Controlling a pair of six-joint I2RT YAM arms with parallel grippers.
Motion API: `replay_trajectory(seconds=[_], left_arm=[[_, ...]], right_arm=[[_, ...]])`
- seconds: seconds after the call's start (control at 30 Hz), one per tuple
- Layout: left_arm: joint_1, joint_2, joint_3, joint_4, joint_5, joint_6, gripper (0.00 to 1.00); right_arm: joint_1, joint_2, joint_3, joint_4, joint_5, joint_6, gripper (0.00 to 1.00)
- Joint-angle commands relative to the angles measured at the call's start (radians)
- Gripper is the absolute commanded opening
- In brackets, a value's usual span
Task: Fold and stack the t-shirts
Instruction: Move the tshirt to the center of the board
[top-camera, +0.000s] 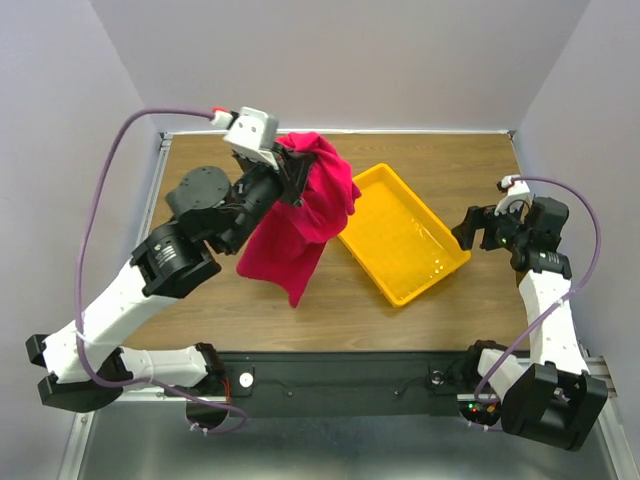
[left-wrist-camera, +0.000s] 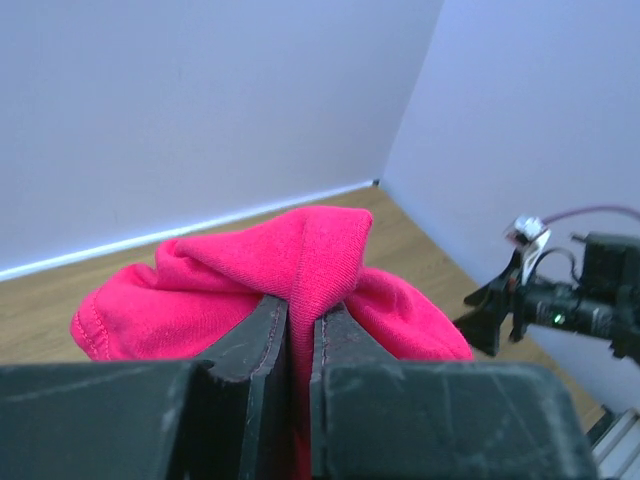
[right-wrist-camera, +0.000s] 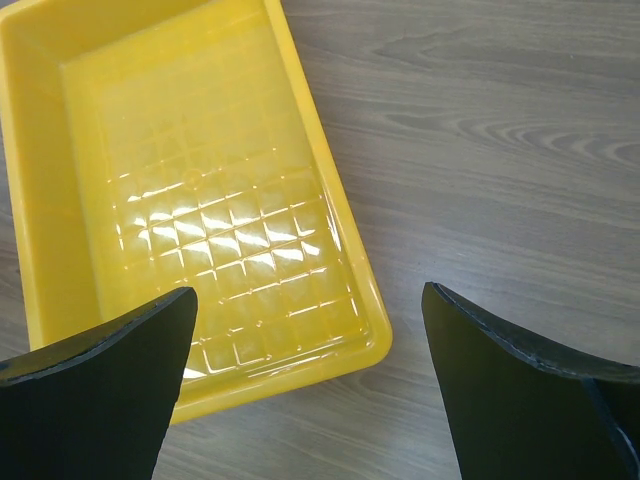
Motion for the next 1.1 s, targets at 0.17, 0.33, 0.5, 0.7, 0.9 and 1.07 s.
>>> replay_trajectory(seconds=[0.17, 0.33, 0.5, 0.7, 0.9, 1.07], left_arm=[[-0.001, -0.043, -0.292, 0.128, 0.085, -0.059, 0.0], [-0.002, -0.192, -0.489, 0.148, 0.076, -0.139, 0.0], [-0.002, -0.307, -0.597, 0.131, 0.027, -0.182, 0.0], [-0.002, -0.28, -0.664, 0.131, 0.003, -0.197, 0.0], [-0.001, -0.108, -0.698, 0.15, 0.024, -0.239, 0.32], [-0.001, -0.086, -0.675, 0.056, -0.057, -0.288, 0.98]], right_arm=[[-0.015, -0.005, -0.02, 0.057, 0.025, -0.022, 1.0], [-0.015, 0.004, -0.034, 0.063, 0.027, -0.033, 1.0], [-0.017, 0.021, -0.035, 0.066, 0.025, -0.037, 1.0], [-0.017, 0.026, -0.043, 0.069, 0.018, -0.04, 1.0], [-0.017, 0.02, -0.049, 0.07, 0.022, -0.045, 1.0], [-0.018, 0.015, -0.057, 0.07, 0.024, -0.051, 1.0]])
